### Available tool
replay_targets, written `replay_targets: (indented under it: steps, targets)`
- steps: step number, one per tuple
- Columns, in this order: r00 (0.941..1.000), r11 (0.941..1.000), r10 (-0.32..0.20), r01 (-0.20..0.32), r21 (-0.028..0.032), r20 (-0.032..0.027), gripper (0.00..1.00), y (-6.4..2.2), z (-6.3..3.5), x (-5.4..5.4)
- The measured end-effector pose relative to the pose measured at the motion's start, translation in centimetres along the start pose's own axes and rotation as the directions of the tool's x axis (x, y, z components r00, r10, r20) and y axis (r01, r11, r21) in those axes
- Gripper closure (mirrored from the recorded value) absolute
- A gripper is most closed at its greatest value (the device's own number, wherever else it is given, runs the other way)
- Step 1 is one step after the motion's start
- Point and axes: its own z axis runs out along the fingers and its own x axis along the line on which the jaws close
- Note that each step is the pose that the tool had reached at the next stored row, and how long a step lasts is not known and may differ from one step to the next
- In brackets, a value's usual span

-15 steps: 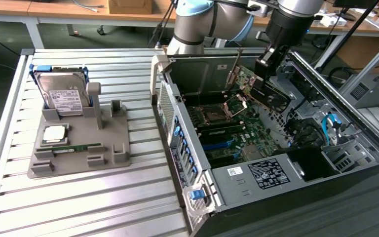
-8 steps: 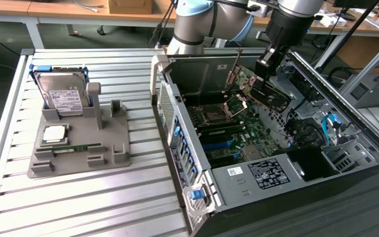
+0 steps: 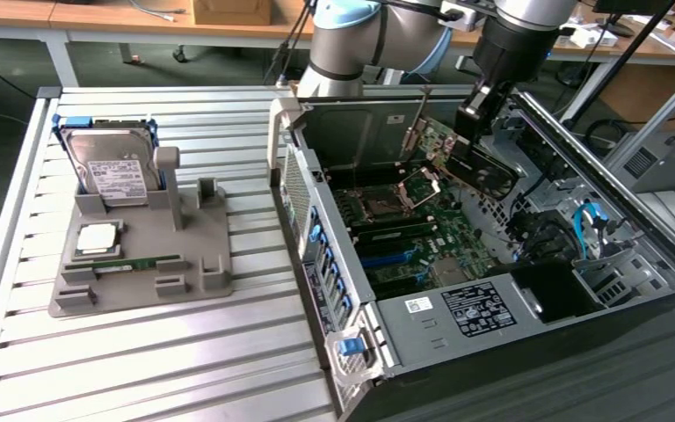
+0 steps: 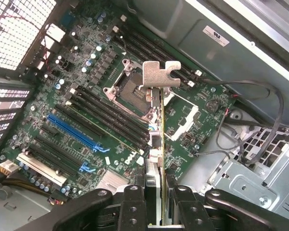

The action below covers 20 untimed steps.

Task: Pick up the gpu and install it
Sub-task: 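Insert the gpu into the slot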

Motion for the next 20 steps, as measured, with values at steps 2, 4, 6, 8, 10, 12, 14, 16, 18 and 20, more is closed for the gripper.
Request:
replay_targets:
  steps: [2,4,6,8,10,12,14,16,18,20]
  targets:
    - [1.0000,1.0000,-0.006,0.006,-0.0002,0.0003,0.73,0.00,0.00,0.00]
    - [0.9999,0.9999,-0.012,0.012,-0.0004,0.0005,0.73,0.00,0.00,0.00]
    - [0.9998,0.9998,-0.018,0.018,-0.0005,0.0007,0.73,0.00,0.00,0.00]
    - [0.9997,0.9997,-0.022,0.022,-0.0006,0.0009,0.73,0.00,0.00,0.00]
    - [0.9996,0.9996,-0.028,0.028,-0.0008,0.0011,0.73,0.00,0.00,0.00]
    - [0.9994,0.9994,-0.033,0.033,-0.0010,0.0014,0.73,0.00,0.00,0.00]
    - [0.9993,0.9993,-0.038,0.038,-0.0011,0.0015,0.73,0.00,0.00,0.00]
    - [0.9991,0.9991,-0.043,0.043,-0.0012,0.0017,0.73,0.00,0.00,0.00]
    - [0.9988,0.9988,-0.048,0.048,-0.0014,0.0019,0.73,0.00,0.00,0.00]
    - [0.9986,0.9986,-0.053,0.053,-0.0015,0.0022,0.73,0.00,0.00,0.00]
